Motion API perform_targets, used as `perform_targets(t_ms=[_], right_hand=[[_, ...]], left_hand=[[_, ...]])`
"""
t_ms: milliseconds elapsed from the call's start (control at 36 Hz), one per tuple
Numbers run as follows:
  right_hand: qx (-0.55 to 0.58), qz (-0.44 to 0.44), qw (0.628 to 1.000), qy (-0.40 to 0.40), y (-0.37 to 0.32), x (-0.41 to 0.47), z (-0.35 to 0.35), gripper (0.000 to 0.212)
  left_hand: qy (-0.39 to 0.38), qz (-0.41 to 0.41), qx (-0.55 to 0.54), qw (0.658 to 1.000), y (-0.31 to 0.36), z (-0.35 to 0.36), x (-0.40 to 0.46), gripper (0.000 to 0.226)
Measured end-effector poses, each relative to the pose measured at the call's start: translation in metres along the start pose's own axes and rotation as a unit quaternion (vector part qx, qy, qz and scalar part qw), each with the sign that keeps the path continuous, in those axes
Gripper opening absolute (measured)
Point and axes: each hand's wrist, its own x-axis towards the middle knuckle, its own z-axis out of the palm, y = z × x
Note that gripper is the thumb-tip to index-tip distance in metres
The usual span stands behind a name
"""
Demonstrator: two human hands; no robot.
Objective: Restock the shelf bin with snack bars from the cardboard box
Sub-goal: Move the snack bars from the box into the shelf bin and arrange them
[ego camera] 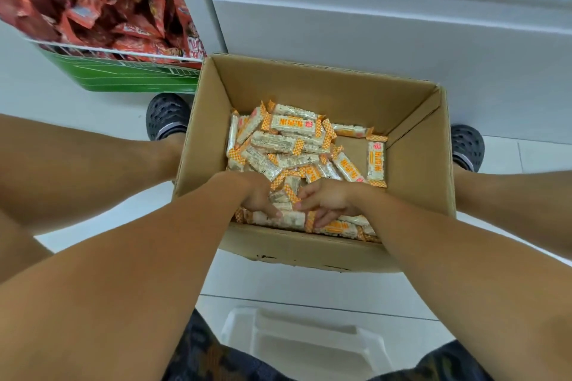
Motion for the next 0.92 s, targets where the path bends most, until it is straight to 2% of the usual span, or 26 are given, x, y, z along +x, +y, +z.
perform_targets(t_ms=[111, 222, 306, 389, 528, 667, 778, 861, 917], right_hand=[[0.064, -0.022, 0.996, 0.062, -0.003, -0.006, -0.020, 0.008], [0.162, -0.015, 0.986, 0.028, -0.008, -0.012, -0.034, 0.022], [0.210, -0.013, 0.977, -0.016, -0.011, -0.018, -0.036, 0.028], [0.158, 0.008, 0.986, -0.045, -0.009, -0.020, -0.030, 0.042], [0.247, -0.007, 0.968, 0.036, -0.003, -0.011, -0.025, 0.066], [0.176, -0.020, 0.982, 0.070, 0.000, -0.005, -0.029, 0.068], [0.111, -0.032, 0.993, 0.036, -0.003, -0.003, -0.026, 0.060], [0.049, -0.042, 0.998, 0.024, -0.006, -0.002, -0.020, 0.064], [0.000, -0.060, 0.998, 0.023, -0.008, -0.001, -0.019, 0.052]], left_hand=[[0.061, 0.013, -0.105, 0.992, 0.002, -0.004, 0.005, 0.066], [0.114, 0.028, -0.202, 0.972, 0.009, -0.008, 0.006, 0.042], [0.109, 0.019, -0.202, 0.973, 0.015, -0.010, 0.003, 0.051], [0.107, 0.009, -0.191, 0.976, 0.019, -0.009, 0.004, 0.052], [0.129, -0.002, -0.221, 0.967, 0.022, -0.009, 0.002, 0.051], [0.102, -0.008, -0.227, 0.968, 0.020, -0.007, 0.001, 0.061], [0.098, -0.011, -0.232, 0.968, 0.020, -0.004, 0.002, 0.062], [0.095, -0.017, -0.246, 0.964, 0.020, -0.004, 0.004, 0.062], [0.096, -0.017, -0.257, 0.962, 0.019, -0.004, 0.004, 0.062]])
